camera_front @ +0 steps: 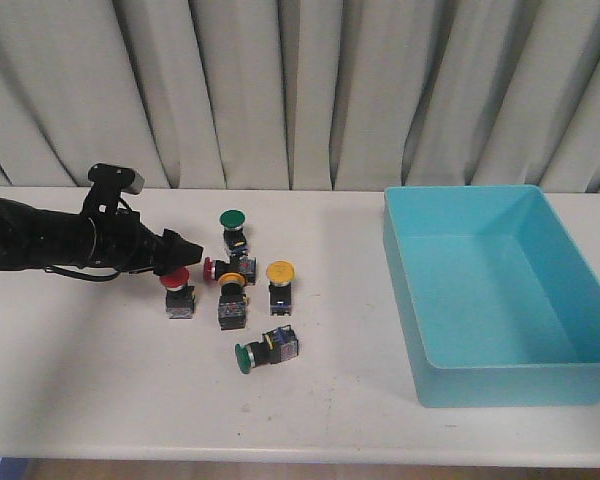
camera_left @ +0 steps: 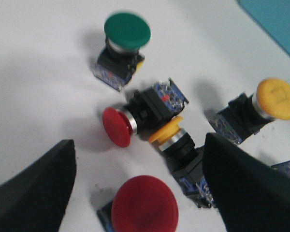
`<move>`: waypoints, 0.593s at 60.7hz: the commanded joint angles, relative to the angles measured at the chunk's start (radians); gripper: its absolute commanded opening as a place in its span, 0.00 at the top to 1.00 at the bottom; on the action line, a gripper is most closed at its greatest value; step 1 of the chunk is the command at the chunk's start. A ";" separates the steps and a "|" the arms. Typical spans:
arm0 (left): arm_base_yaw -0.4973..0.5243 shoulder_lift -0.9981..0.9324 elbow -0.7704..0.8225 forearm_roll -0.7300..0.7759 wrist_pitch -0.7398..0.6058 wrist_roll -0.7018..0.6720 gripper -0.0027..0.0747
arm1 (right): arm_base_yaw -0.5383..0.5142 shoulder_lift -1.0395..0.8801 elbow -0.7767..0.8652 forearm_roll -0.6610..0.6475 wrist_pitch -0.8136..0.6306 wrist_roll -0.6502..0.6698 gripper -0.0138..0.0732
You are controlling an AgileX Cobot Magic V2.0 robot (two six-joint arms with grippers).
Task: Pick red and yellow buttons and place in box
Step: 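Reach the left gripper down to the red-capped button and grasp it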
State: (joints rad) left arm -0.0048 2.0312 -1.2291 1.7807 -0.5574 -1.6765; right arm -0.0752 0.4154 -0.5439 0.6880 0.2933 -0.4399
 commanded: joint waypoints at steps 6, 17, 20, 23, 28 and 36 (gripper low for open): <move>-0.006 -0.024 -0.027 0.008 -0.035 -0.003 0.27 | -0.004 0.012 -0.031 0.013 -0.050 -0.004 0.23; -0.006 0.007 -0.027 0.008 -0.037 -0.005 0.27 | -0.004 0.012 -0.031 0.013 -0.050 -0.004 0.23; -0.006 0.017 -0.027 0.008 -0.037 -0.008 0.27 | -0.004 0.012 -0.031 0.013 -0.050 -0.004 0.23; -0.006 0.025 -0.026 0.008 -0.037 -0.008 0.27 | -0.004 0.012 -0.031 0.013 -0.050 -0.004 0.23; -0.006 0.029 -0.021 0.008 -0.037 -0.008 0.28 | -0.004 0.012 -0.031 0.013 -0.050 -0.004 0.23; -0.005 0.029 -0.015 0.008 -0.033 -0.008 0.28 | -0.004 0.012 -0.031 0.013 -0.053 -0.004 0.23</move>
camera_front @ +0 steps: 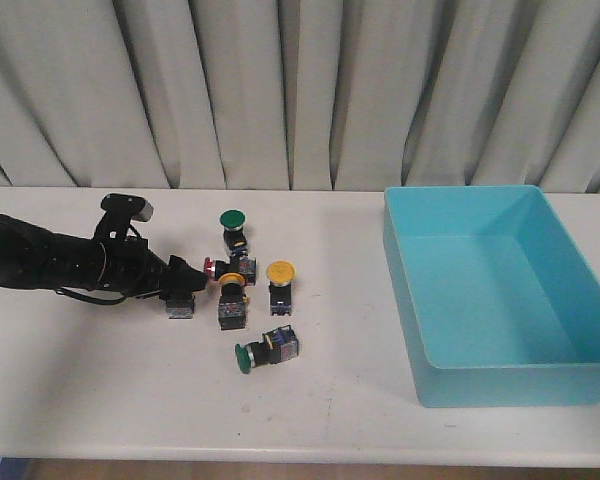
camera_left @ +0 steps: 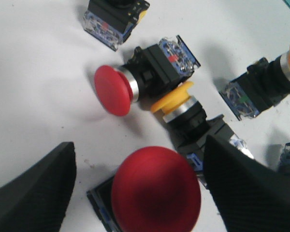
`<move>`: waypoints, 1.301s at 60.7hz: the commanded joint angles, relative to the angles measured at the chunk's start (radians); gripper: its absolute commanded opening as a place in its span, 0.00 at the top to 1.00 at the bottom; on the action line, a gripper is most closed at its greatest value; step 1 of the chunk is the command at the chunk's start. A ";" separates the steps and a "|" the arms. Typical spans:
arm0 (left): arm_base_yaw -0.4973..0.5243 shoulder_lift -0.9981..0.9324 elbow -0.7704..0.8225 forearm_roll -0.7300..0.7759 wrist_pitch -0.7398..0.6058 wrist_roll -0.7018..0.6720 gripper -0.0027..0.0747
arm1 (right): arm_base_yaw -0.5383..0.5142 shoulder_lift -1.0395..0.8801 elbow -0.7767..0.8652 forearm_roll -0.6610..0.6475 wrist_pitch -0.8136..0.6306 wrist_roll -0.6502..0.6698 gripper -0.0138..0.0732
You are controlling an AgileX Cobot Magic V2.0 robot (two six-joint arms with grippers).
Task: Pick red and yellow buttons and place in box
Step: 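Reach the left gripper down to the red-capped button and grasp it, then lift the red button with the left gripper toward the right gripper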
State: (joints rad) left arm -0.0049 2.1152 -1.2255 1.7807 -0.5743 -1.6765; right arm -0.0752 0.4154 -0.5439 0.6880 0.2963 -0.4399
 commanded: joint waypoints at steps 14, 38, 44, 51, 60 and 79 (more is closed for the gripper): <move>-0.005 -0.055 -0.019 0.008 -0.022 -0.008 0.50 | -0.004 0.012 -0.031 0.013 -0.056 -0.004 0.23; -0.005 -0.094 -0.022 0.004 -0.098 -0.011 0.98 | -0.004 0.013 -0.031 0.017 -0.038 -0.004 0.23; -0.005 -0.153 -0.022 0.003 -0.131 -0.047 0.97 | -0.004 0.040 -0.032 0.025 -0.024 -0.022 0.23; -0.005 -0.238 -0.022 0.004 -0.225 -0.144 0.98 | -0.004 0.111 -0.032 0.105 0.029 -0.126 0.23; -0.005 -0.352 -0.022 0.004 -0.474 -0.266 0.98 | -0.004 0.226 -0.032 0.424 0.192 -0.479 0.23; -0.030 -0.583 0.016 -0.042 -0.806 -0.420 0.98 | -0.004 0.371 -0.033 1.011 0.714 -1.293 0.23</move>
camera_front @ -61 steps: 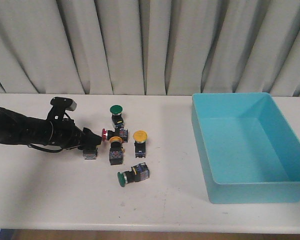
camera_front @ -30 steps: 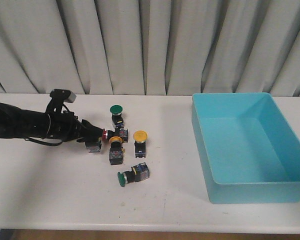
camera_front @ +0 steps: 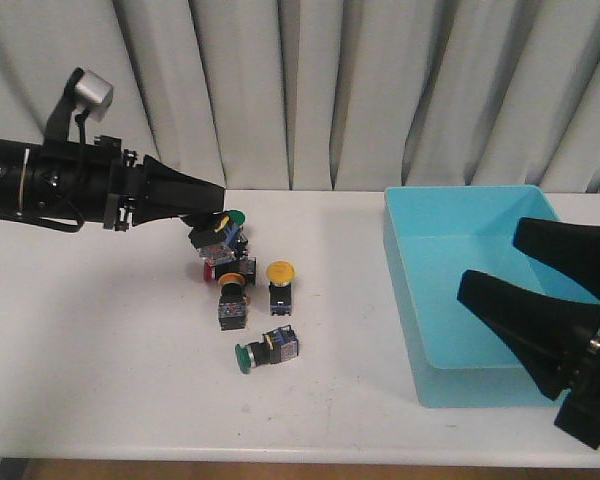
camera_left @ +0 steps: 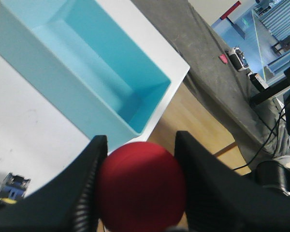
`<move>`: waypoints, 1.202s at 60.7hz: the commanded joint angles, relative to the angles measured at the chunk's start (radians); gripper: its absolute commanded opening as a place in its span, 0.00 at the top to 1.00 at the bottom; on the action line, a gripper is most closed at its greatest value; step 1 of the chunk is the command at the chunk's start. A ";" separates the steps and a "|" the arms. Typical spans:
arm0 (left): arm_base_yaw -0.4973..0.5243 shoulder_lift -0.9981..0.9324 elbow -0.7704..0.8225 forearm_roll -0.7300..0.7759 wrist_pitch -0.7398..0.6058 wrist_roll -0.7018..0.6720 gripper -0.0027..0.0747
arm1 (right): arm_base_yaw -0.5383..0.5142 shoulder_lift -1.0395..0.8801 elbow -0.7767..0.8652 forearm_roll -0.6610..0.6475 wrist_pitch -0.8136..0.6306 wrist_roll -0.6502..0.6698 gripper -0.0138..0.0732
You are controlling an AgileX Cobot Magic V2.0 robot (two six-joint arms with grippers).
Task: Pick red and yellow buttons and place in box
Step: 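Lift the red button with the left gripper toward the right gripper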
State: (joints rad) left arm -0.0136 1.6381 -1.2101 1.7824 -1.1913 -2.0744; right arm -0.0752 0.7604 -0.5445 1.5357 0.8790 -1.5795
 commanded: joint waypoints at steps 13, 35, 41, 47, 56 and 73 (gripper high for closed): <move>-0.152 -0.199 0.036 -0.181 -0.189 -0.022 0.98 | -0.004 0.074 -0.118 0.180 0.263 -0.195 0.23; -0.335 -0.199 0.036 -0.371 0.012 -0.021 0.98 | -0.004 0.077 -0.207 0.180 0.303 -0.192 0.23; -0.362 -0.199 0.036 -0.409 0.042 -0.021 0.98 | -0.004 0.077 -0.207 0.180 0.302 -0.192 0.23; -0.386 -0.199 0.036 -0.447 0.060 -0.021 0.98 | -0.004 0.077 -0.207 0.180 0.304 -0.192 0.23; -0.418 -0.198 0.036 -0.452 0.125 -0.021 0.98 | -0.004 0.077 -0.207 0.183 0.307 -0.192 0.23; -0.467 -0.195 0.036 -0.549 0.136 0.004 0.98 | -0.004 0.077 -0.207 0.184 0.307 -0.192 0.23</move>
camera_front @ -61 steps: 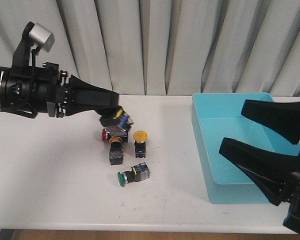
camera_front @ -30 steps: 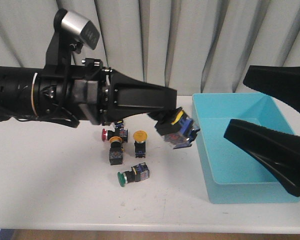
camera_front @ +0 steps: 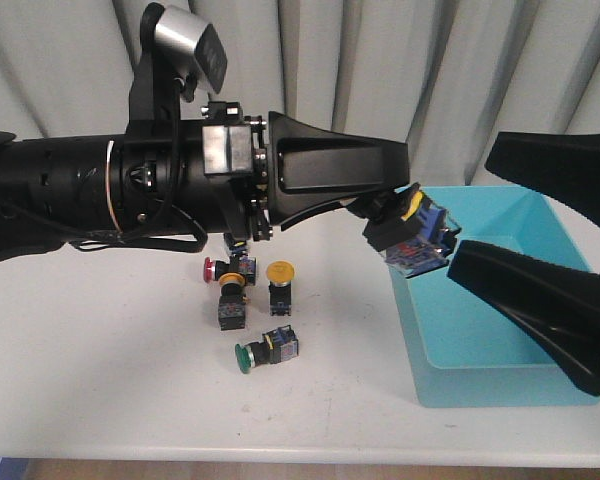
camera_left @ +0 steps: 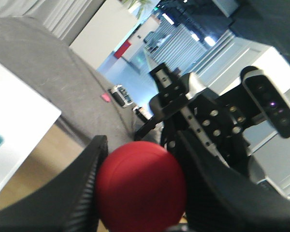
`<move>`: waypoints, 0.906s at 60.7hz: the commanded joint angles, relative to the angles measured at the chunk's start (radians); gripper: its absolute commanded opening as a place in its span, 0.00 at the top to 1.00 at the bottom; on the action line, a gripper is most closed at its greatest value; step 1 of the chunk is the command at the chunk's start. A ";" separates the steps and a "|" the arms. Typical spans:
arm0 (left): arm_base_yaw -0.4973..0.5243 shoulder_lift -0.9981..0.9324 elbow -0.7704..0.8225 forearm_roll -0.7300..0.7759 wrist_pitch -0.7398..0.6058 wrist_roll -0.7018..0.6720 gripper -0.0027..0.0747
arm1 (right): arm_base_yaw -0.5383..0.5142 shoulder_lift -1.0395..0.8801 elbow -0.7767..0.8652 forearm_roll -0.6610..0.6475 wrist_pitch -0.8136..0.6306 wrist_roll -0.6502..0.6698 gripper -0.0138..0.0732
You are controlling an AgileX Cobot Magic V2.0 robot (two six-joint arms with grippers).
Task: Pick red and yellow buttons and place in box
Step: 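Lift the red button with the left gripper toward the right gripper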
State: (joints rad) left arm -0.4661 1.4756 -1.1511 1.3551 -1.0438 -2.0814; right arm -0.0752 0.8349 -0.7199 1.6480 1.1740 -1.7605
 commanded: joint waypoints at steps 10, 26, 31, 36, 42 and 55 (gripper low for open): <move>-0.033 -0.032 -0.023 -0.184 -0.035 0.025 0.98 | -0.004 0.002 -0.031 0.072 0.005 -0.011 0.23; -0.033 -0.032 -0.023 -0.238 -0.114 0.025 0.98 | -0.004 0.005 -0.031 0.072 -0.016 -0.011 0.23; -0.033 -0.032 -0.023 -0.244 -0.121 0.029 0.98 | -0.004 0.013 -0.031 0.074 -0.017 -0.011 0.23; -0.033 -0.032 -0.023 -0.244 -0.121 0.029 0.98 | -0.004 0.027 -0.031 0.074 -0.014 -0.011 0.23; -0.033 -0.032 -0.023 -0.244 -0.122 0.029 0.98 | -0.004 0.041 -0.031 0.077 -0.005 -0.011 0.23; -0.033 -0.032 -0.023 -0.244 -0.108 0.032 0.98 | -0.004 0.051 -0.031 0.099 0.035 -0.016 0.23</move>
State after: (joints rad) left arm -0.4936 1.4756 -1.1511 1.1936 -1.1319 -2.0538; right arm -0.0752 0.8870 -0.7199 1.6594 1.1790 -1.7628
